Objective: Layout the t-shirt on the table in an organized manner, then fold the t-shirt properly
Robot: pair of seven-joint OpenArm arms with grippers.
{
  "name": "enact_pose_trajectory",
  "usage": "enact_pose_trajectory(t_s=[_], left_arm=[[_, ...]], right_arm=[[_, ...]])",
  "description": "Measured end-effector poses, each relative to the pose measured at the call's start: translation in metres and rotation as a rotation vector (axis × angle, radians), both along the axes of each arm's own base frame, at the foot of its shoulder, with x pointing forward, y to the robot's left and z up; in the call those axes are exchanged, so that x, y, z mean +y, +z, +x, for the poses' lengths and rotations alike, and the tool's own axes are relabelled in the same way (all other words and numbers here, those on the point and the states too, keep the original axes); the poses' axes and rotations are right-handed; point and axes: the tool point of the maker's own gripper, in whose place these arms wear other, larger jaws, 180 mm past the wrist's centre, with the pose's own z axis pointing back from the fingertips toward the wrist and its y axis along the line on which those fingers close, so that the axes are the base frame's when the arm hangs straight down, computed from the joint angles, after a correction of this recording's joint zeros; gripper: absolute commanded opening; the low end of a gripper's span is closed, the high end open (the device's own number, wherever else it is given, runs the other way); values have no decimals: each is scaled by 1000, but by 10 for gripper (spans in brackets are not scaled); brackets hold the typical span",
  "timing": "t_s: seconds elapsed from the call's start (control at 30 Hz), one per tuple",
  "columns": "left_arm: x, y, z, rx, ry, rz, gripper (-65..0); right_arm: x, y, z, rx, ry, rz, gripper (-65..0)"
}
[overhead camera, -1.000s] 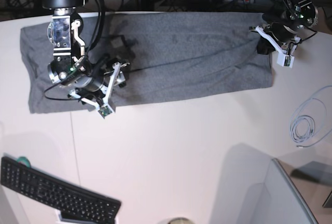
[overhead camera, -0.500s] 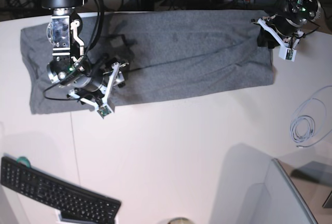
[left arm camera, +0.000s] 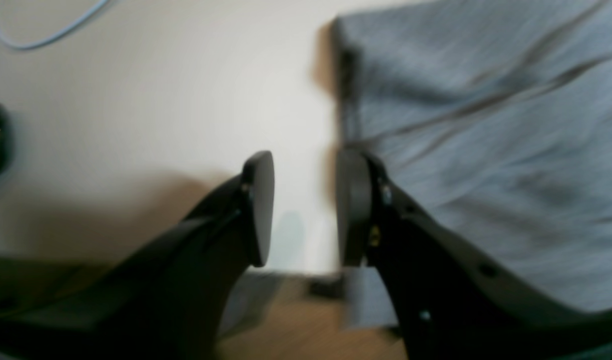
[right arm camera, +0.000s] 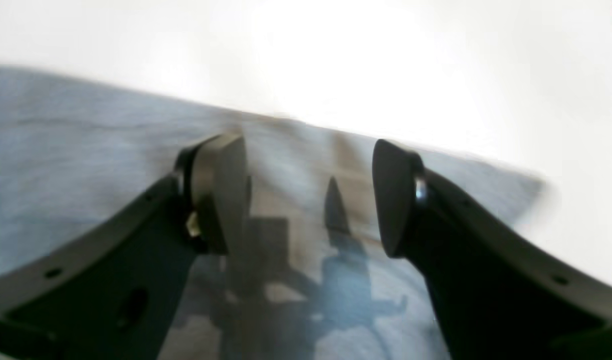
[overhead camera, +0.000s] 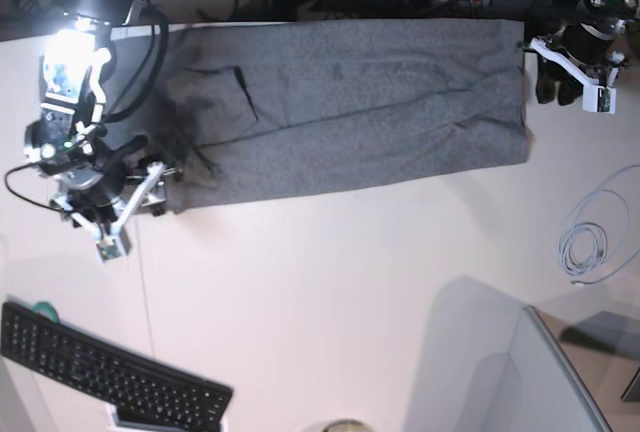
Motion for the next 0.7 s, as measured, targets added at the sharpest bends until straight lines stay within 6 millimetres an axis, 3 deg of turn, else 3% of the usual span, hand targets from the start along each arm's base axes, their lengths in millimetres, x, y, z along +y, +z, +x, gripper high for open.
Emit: enact_pose_trajectory(t_s=[0.07,0.1,0.2,0.3,0.4,0.57,0.7], left_arm=[[-23,-13,4,4,-14,-65,-606],[-32,-23,7,18,-23,-96,-650],[-48,-51,11,84,-52,-125,-650],[-46,-78,5,167,-46,-120,-650],[-40,-83,12,156,-39,-129,-650],[-37,-86,36,131,-42,-134,-650],[-36,-87,66,118,-56,-133,-650]], right_arm=[[-28,-9,-2,29,-74,-3,-332],[-40,-15,-3,48,-101,-2,-401],[-60,-31,-6,96,-155,23,-642],[-78,-47,-7,147,-195,52,-627],[-94,-60,-8,166,-218,63,-633],[-88,-86,-8,196,-240,155,-635],[-107,-87,-3,191,-384,166,-635]])
